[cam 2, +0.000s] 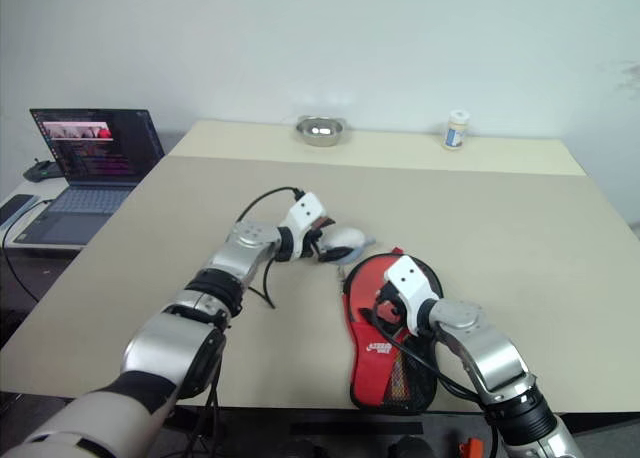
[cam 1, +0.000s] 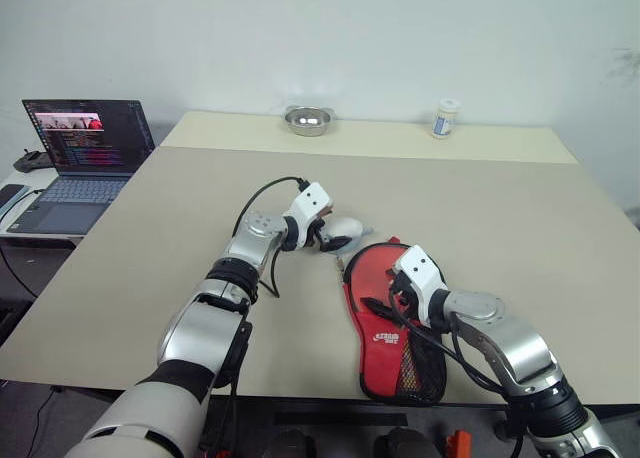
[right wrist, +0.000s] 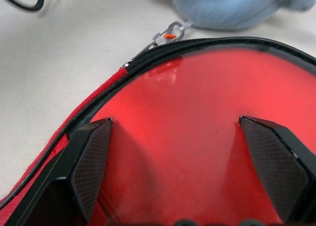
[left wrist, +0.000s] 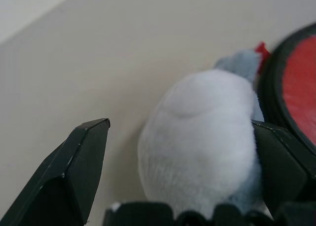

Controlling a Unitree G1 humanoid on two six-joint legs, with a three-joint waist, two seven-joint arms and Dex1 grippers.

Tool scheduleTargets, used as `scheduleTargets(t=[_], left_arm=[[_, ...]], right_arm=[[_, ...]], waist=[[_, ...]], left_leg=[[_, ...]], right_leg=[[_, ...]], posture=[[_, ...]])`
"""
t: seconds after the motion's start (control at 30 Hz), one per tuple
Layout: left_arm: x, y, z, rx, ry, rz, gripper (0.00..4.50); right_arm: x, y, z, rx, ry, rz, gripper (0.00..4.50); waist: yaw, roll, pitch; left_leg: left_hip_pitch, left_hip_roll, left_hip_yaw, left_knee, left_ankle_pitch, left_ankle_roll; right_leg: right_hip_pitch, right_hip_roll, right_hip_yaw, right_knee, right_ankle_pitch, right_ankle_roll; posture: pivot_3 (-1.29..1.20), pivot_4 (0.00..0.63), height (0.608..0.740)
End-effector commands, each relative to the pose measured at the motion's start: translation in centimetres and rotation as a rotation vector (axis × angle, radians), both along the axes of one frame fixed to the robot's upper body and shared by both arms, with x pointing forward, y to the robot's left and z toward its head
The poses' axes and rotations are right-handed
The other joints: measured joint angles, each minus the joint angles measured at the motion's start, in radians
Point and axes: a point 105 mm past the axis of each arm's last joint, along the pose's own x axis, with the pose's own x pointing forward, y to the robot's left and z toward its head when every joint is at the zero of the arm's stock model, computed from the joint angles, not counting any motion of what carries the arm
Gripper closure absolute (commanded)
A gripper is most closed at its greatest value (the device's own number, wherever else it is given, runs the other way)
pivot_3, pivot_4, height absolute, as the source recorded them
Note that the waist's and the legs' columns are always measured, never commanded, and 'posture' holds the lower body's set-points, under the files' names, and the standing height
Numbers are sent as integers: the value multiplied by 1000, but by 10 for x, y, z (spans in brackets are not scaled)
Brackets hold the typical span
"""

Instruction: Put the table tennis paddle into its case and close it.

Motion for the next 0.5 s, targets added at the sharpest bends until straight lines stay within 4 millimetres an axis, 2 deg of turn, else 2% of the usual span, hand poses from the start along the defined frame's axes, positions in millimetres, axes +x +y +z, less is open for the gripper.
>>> scheduleTargets(t=[0.03, 0.37, 0.5], left_arm=[[1, -1, 2, -18, 32, 16, 0], [-7, 12, -21, -70, 187, 49, 0], [-12, 10, -24, -93, 224, 18, 0]], right_arm=[[-10, -8, -33, -65, 136, -22, 47], [-10, -6, -32, -65, 132, -23, 47], [-11, -4, -31, -66, 131, -14, 47]], waist=[[0, 0, 0], [0, 0, -1], [-1, 0, -1]], left_leg=[[0, 0, 0, 0, 0, 0], [1, 0, 0, 0, 0, 0], [1, 0, 0, 0, 0, 0]], right_leg=[[0, 0, 0, 0, 0, 0], [0, 0, 0, 0, 0, 0], [0, 0, 0, 0, 0, 0]], posture=[[0, 150, 740], [0, 150, 740], [0, 150, 740]])
